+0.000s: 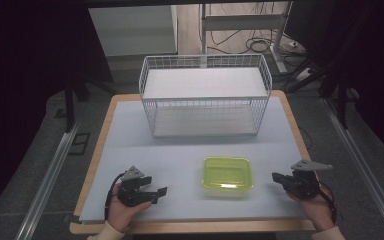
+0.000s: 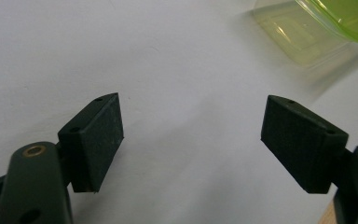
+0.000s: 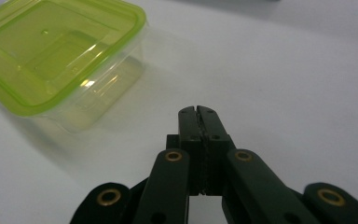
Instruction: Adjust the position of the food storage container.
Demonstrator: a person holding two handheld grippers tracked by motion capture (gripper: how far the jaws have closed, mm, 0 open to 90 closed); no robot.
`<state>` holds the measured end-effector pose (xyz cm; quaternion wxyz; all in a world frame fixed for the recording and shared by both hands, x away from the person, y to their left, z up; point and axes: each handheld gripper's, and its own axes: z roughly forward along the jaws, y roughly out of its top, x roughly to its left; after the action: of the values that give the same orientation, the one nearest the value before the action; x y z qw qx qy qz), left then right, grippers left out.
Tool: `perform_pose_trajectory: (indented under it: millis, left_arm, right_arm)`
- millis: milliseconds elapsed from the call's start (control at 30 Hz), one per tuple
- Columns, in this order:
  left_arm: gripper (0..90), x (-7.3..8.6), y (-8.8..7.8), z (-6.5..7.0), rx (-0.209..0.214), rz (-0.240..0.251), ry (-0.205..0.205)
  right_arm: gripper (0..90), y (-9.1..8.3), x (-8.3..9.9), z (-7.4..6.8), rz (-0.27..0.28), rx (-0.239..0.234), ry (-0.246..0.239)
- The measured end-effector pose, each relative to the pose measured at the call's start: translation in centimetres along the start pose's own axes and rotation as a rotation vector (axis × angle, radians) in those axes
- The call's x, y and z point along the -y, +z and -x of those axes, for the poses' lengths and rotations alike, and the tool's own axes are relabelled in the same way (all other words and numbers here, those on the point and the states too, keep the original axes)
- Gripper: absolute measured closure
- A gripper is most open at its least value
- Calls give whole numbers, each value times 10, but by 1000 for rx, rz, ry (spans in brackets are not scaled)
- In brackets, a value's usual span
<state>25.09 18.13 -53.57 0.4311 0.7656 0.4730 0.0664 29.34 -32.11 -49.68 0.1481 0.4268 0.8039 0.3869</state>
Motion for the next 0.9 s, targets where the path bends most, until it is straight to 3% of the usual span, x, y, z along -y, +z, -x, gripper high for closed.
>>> perform_pose_trajectory:
  millis: [667,900]
  left_arm:
    - [203,0,0,1,0,-2,-3]
    - [203,0,0,1,2,-5,-3]
  right_arm:
    - [900,29,-17,-25,-44,-91,-59]
    - [900,38,-18,-32,-54,-98,-85]
